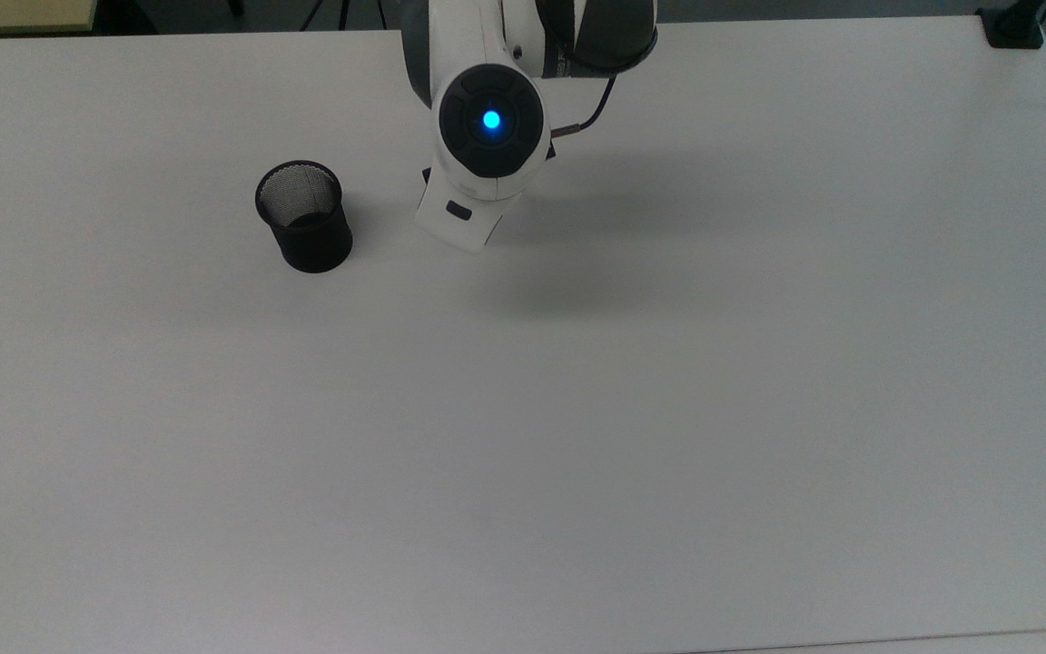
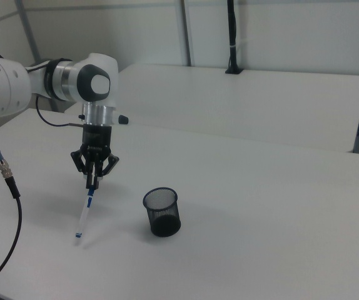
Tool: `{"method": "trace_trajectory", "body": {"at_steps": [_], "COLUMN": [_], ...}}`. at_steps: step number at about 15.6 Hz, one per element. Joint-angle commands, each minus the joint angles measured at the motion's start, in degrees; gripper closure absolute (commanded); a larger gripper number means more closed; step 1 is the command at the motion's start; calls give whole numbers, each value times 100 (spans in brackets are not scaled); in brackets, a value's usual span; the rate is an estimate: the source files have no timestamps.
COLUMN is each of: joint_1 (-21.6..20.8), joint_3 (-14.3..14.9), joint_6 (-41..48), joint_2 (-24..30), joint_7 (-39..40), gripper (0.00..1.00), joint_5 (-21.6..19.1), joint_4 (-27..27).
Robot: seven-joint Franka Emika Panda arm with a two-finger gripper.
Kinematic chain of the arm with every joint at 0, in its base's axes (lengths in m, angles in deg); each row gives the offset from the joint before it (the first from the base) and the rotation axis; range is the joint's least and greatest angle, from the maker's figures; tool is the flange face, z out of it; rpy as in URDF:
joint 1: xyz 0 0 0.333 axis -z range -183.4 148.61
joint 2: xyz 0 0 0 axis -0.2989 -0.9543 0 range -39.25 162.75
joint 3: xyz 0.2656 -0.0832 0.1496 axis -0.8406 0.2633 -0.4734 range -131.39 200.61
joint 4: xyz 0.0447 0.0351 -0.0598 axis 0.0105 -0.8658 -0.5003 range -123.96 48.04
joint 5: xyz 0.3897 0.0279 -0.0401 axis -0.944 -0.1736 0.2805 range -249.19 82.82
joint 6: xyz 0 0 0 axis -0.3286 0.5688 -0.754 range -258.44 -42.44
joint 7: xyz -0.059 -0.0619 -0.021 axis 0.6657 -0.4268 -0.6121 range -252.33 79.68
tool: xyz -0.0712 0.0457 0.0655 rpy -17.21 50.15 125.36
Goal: Remove the marker
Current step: 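Carry the marker beside the cup and lower it to the table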
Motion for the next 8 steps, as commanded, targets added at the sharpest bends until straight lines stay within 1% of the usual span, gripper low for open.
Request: {"method": "trace_trajectory", "body": {"at_steps": [1, 2, 4, 6, 7, 8], "joint_1": [-200, -253, -271, -271, -271, -262], "joint_3": [66, 66, 66, 66, 66, 66], "joint_6": [-336, -581, -741, -742, -742, -750], "joint_2": [-202, -324, -396, -414, -414, -414], "joint_7": [-308, -518, -651, -652, -652, -652], "gripper": [88, 87, 83, 72, 62, 56], "joint_5": [100, 179, 206, 206, 206, 206], "joint_4": [-41, -49, -58, -58, -50, -58]}}
